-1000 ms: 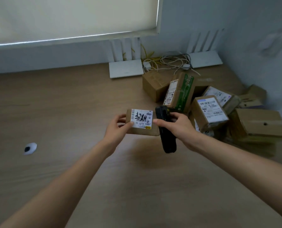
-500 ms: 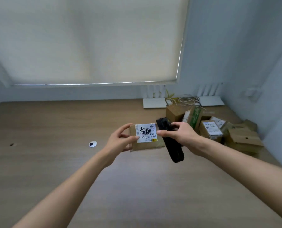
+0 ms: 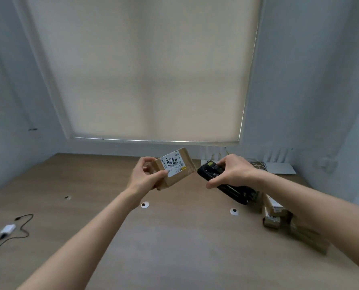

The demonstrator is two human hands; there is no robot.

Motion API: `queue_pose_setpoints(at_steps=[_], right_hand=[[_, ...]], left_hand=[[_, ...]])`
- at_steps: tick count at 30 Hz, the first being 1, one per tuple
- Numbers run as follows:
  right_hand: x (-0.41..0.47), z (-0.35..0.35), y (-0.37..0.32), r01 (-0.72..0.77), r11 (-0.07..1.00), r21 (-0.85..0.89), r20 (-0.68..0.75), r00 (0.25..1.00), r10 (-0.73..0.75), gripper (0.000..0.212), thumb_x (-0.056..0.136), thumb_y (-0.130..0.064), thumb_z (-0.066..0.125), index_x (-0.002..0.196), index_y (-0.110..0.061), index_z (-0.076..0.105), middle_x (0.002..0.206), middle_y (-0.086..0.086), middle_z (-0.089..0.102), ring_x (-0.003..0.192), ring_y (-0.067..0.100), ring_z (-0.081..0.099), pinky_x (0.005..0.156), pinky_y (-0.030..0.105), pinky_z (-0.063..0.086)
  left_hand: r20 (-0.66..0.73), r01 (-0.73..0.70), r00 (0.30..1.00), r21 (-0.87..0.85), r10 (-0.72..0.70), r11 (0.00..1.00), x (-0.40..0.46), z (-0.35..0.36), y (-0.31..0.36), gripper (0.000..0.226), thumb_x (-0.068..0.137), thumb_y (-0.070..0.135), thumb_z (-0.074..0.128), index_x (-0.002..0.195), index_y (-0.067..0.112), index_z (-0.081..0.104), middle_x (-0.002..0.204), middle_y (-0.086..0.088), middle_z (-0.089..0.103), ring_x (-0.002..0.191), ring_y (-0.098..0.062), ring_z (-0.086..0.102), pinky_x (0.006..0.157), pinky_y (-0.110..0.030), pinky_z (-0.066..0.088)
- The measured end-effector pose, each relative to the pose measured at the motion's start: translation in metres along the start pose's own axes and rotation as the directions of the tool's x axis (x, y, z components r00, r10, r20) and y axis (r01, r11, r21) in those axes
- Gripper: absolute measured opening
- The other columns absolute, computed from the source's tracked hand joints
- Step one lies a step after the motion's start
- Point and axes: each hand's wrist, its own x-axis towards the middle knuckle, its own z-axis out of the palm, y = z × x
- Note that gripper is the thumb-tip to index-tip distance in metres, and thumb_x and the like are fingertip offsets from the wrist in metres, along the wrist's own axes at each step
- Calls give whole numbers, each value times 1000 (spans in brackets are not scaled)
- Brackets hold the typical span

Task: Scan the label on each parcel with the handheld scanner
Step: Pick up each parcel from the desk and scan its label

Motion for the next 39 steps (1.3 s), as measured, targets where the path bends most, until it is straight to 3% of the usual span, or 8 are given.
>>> queue_pose_setpoints(at_steps=[4,8,13,24,28,31,35,39], right_hand=[[-14,-7,-7,-5,990,-140,33,999,10,62,39,-63,88,85,-23,77,79,-3,75,77,17,73,74,38,64],[-24,-7,-7,-20,978,-206,32,999,28,62,37,-64,86,84,-25,75,81,-3,74,83,20,71,76,36,59],[-34,-6,-8,-9,970,-244,35,999,18,58,46,-62,91,92,-29,77,82,-4,72,87,21,69,70,30,48],[-41,20,-41,63,960,-272,54,997,-50,61,50,-64,92,100,-33,76,83,-8,70,90,20,67,74,31,47],[-38,45,-70,140,983,-119,128,984,-125,55,53,-59,93,94,-26,79,83,-4,76,84,18,73,79,35,62],[-39,75,-109,193,980,56,161,967,-200,44,58,-53,94,89,-25,80,82,-3,78,80,15,75,79,32,62],[-46,132,-187,248,919,308,224,920,-323,49,58,-49,97,95,-24,78,90,-1,80,85,17,77,82,35,64],[-68,200,-285,285,841,460,304,840,-450,43,69,-42,94,103,-21,78,94,-1,79,77,8,73,66,19,56]], left_hand=[[-39,-12,999,30,13,999,-13,2,11,55,56,35,88,104,37,62,110,-3,62,101,-29,68,76,-55,62],[-61,-21,998,43,24,999,-22,3,12,68,44,48,86,107,39,62,111,-2,63,102,-28,68,76,-53,63],[-90,-18,996,54,22,998,-33,2,12,69,46,47,86,110,39,61,109,-1,63,101,-27,68,77,-53,63],[-198,-6,980,34,12,999,-66,-33,2,57,55,37,89,103,40,60,111,-2,61,103,-28,67,75,-54,63],[-266,12,964,-25,-18,1000,-83,-71,-11,50,73,20,89,112,28,58,119,-4,54,104,-25,64,69,-48,64],[-330,34,941,-127,-74,991,-101,-112,-18,53,81,17,84,123,16,50,122,0,53,103,-21,64,66,-45,64],[-444,34,885,-234,-138,972,-129,-184,-31,55,83,21,82,124,15,46,125,-7,55,112,-27,64,70,-51,63],[-544,15,820,-287,-176,958,-168,-276,-48,53,85,23,81,128,21,49,126,-9,59,112,-27,65,73,-53,63]])
